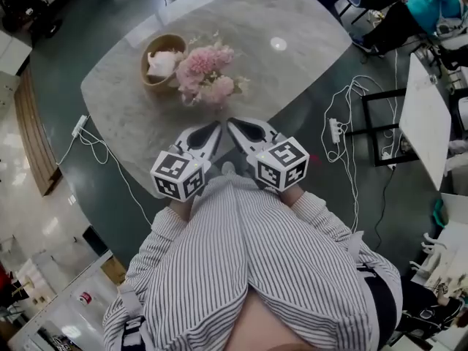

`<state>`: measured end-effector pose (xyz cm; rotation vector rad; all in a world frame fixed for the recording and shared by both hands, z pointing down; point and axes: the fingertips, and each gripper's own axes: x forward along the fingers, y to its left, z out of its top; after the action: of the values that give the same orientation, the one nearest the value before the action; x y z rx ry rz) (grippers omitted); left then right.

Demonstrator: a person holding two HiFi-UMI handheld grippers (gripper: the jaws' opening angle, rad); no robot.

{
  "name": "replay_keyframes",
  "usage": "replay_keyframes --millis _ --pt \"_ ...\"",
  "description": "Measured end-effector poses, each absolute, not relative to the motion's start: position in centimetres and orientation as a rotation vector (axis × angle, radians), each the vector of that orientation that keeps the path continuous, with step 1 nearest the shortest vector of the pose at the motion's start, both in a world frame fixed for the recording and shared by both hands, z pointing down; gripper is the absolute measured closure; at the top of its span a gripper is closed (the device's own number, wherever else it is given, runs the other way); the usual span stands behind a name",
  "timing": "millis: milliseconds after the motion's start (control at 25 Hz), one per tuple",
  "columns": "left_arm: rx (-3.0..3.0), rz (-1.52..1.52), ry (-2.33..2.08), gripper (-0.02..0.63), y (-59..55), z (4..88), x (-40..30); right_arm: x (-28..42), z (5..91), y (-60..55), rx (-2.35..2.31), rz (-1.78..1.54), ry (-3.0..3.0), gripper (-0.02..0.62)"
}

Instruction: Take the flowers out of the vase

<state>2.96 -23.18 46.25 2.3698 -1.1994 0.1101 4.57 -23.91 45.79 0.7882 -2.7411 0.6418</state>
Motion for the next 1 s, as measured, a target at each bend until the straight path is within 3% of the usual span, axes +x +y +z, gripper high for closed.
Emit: replay_keyframes --millis 1000 --pt "2.363 0.159 -1.111 0.594 -25.3 46.7 0.2 2.2 47.0 -25.6 0.789 0.669 -2.689 0.578"
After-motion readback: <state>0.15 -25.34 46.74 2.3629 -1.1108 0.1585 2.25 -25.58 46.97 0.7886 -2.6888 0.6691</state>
